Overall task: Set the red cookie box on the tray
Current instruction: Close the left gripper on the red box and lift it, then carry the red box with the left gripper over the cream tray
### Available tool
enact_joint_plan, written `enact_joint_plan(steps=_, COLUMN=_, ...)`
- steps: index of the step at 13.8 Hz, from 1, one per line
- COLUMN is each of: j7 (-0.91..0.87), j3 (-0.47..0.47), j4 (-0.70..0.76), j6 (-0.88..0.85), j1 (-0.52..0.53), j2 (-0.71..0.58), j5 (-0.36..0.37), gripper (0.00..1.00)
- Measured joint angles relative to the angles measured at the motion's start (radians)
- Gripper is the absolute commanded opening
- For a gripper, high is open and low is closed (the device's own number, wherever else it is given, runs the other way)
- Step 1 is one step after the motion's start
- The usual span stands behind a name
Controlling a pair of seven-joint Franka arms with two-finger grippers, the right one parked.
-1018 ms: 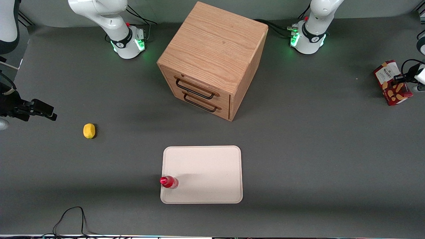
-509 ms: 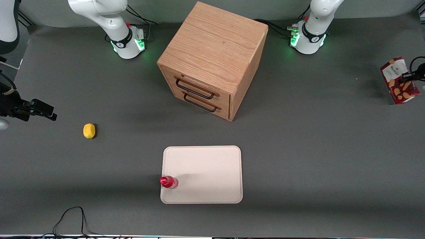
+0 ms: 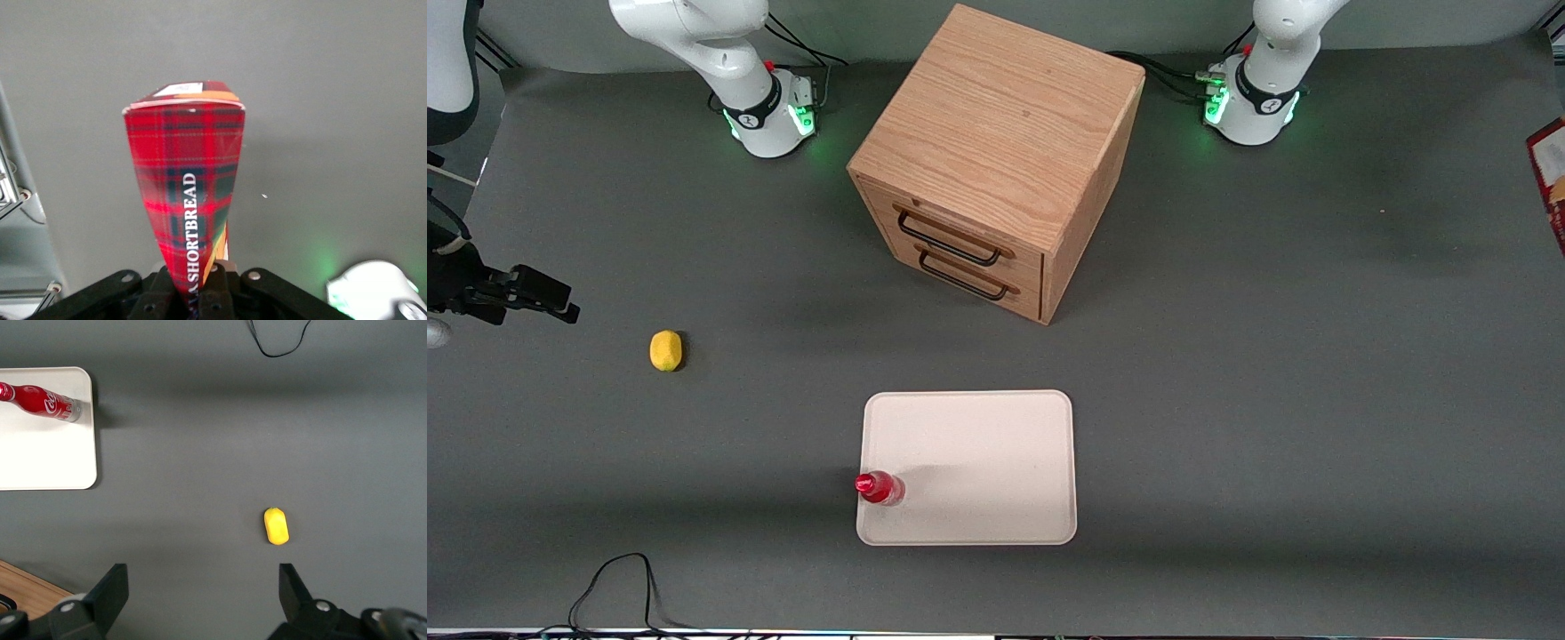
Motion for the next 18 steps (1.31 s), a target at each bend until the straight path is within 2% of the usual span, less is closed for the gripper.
enact_joint_plan(steps=3, j7=-0.051, j3=-0.01, j4=0.195, j6=-0.212, j1=-0.071, j2=-0.003, j5=-0.001, gripper=0.0)
enact_joint_plan(steps=6, j7=-0.124, j3=-0.014, j4=0.308, j6=-0.326, j1=-0.137, j2=-0.002, j5=-0.024, gripper=0.0)
enact_joint_plan(steps=9, j7=-0.242, j3=-0.044, j4=0.336, j6=-0.334, j1=-0.188, j2=0.009, j5=-0.061, gripper=0.0)
enact_joint_plan(steps=12, j7=-0.452, j3=-0.129, j4=0.353, j6=-0.331, j1=-0.264, j2=0.043, j5=-0.082, gripper=0.0)
enact_joint_plan(steps=15, j7=-0.634, j3=-0.188, j4=0.414, j6=-0.328, j1=-0.342, j2=0.118, j5=-0.093, gripper=0.0)
enact_joint_plan(steps=18, j7=-0.776, j3=-0.196, j4=0.499, j6=-0.326, j1=-0.437, j2=0.206, j5=-0.097, gripper=0.0)
